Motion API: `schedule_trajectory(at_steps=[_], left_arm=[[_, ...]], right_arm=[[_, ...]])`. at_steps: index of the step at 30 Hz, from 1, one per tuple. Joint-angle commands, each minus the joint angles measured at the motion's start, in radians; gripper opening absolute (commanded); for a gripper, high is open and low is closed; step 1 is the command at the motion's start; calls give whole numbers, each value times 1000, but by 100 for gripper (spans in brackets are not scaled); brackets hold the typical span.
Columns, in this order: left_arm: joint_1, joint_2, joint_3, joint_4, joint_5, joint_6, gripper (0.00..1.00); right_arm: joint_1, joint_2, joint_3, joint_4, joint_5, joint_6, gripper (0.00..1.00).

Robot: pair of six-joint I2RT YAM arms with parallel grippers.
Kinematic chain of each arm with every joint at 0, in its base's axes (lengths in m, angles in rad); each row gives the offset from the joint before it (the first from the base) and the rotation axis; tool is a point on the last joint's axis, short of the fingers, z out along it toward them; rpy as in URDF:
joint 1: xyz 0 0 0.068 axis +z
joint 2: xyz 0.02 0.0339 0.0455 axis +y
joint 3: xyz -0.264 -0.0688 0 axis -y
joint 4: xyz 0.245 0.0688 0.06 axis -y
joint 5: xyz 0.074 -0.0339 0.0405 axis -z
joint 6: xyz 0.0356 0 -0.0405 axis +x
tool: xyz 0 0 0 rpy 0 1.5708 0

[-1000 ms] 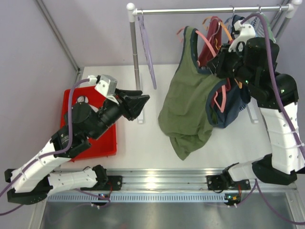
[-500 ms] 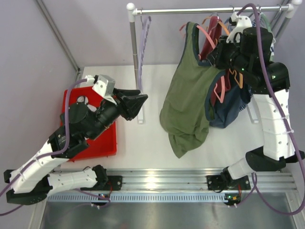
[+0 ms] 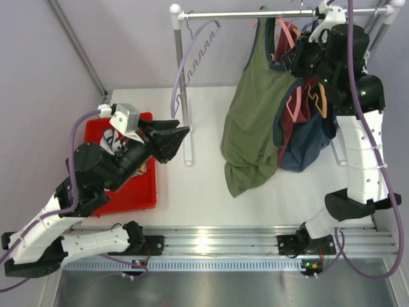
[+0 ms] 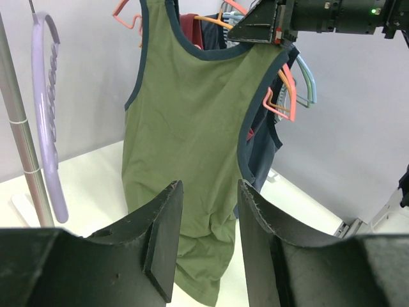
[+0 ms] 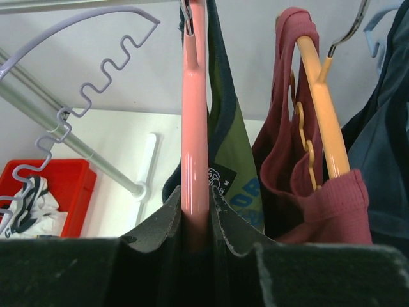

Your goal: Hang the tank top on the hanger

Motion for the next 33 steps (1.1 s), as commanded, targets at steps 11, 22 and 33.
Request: schedule_trajectory(at_steps=[11, 22, 33], left_arm=[[-2, -3, -28, 14, -25, 32, 45], [-2, -8, -45, 8, -41, 32, 45], [-2, -8, -52, 13, -54, 24, 46]], right_arm=[[-14, 44, -5, 202, 39, -1, 0], [-16, 45, -60, 208, 42, -19, 1], [-14, 2, -111, 225, 50, -19, 23]])
